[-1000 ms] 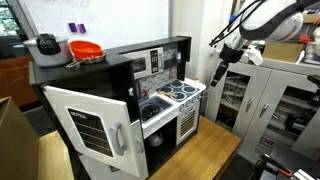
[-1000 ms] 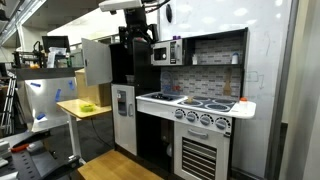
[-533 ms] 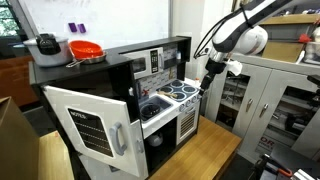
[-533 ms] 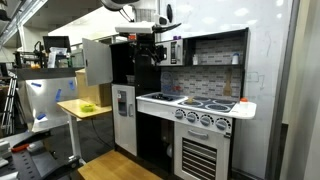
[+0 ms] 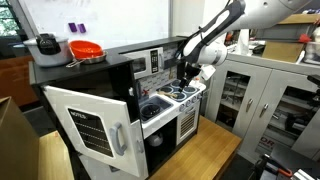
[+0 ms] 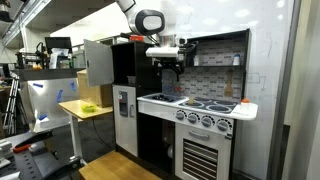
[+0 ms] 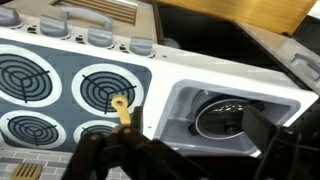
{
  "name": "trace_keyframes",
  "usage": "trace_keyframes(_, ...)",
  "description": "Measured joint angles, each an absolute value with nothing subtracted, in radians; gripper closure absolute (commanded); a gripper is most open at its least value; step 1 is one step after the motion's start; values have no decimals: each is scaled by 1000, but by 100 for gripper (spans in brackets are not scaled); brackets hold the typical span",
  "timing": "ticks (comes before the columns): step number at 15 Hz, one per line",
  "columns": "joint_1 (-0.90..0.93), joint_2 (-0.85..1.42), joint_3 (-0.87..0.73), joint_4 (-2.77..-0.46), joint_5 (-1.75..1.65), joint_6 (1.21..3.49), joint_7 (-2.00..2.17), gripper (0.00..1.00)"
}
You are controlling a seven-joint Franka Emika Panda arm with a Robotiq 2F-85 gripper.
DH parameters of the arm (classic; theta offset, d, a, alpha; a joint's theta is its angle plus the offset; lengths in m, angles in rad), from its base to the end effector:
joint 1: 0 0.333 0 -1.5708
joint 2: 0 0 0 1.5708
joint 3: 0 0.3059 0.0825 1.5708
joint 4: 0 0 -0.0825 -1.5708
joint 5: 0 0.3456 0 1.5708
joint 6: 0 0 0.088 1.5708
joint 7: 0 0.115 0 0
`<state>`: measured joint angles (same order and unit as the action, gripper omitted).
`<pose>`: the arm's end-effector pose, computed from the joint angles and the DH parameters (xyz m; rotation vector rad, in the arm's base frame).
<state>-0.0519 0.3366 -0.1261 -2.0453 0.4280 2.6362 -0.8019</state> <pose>0.5792 -0.1099 0.3121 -3.0026 -0.4346 -0.5018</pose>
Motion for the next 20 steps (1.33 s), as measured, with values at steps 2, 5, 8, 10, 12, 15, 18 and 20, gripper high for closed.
trace_keyframes(2,-74,377,-102,-2012,358,2652,-753,0)
trace_keyframes(5,-95,375,-80,-2011,339,2650,-749,0)
trace_keyframes(8,-97,374,-79,-2011,339,2649,-749,0)
trace_keyframes(10,-97,374,-78,-2011,339,2649,-749,0)
trace_keyframes(12,-105,377,-68,-2010,333,2649,-749,0)
trace_keyframes(15,-136,408,-28,-1990,302,2656,-747,0)
trace_keyframes(18,-160,474,10,-1938,288,2687,-747,0)
trace_keyframes(20,-199,522,57,-1900,300,2733,-757,0)
